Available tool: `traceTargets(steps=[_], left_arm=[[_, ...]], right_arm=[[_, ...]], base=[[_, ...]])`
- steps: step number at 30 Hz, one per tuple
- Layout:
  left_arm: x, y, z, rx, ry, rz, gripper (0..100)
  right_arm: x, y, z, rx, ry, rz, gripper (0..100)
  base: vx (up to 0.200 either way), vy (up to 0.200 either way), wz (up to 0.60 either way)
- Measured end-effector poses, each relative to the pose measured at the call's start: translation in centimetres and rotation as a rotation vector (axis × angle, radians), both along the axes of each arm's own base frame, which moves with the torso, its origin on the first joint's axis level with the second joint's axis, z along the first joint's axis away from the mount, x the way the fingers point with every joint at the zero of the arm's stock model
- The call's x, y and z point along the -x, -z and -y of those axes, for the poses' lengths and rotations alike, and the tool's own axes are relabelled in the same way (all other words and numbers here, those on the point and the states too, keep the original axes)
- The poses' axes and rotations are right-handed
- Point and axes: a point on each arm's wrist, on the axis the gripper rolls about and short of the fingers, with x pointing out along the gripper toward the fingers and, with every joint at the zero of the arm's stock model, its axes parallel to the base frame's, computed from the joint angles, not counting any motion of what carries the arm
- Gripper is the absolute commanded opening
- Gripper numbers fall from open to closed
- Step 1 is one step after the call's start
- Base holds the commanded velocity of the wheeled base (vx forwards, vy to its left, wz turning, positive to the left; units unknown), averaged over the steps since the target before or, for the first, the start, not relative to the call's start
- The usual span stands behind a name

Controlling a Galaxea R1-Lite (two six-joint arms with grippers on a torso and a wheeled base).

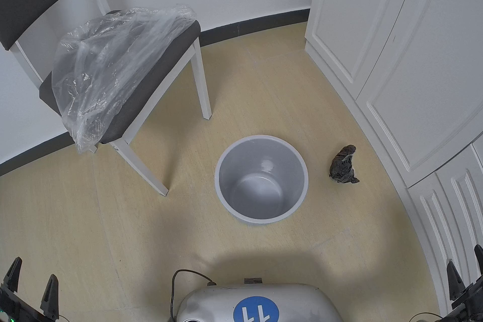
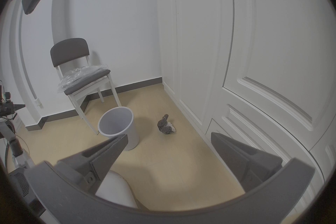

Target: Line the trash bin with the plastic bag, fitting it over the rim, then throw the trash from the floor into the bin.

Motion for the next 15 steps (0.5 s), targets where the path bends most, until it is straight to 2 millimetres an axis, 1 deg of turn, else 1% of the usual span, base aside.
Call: traceTargets(steps=[15], left_arm=[[0.0,0.02,0.01,-0.005,0.005,-0.002,100]], right_arm=[[0.0,0.0,0.0,0.0,0.0,0.0,100]], base=[[0.0,0.0,0.0]])
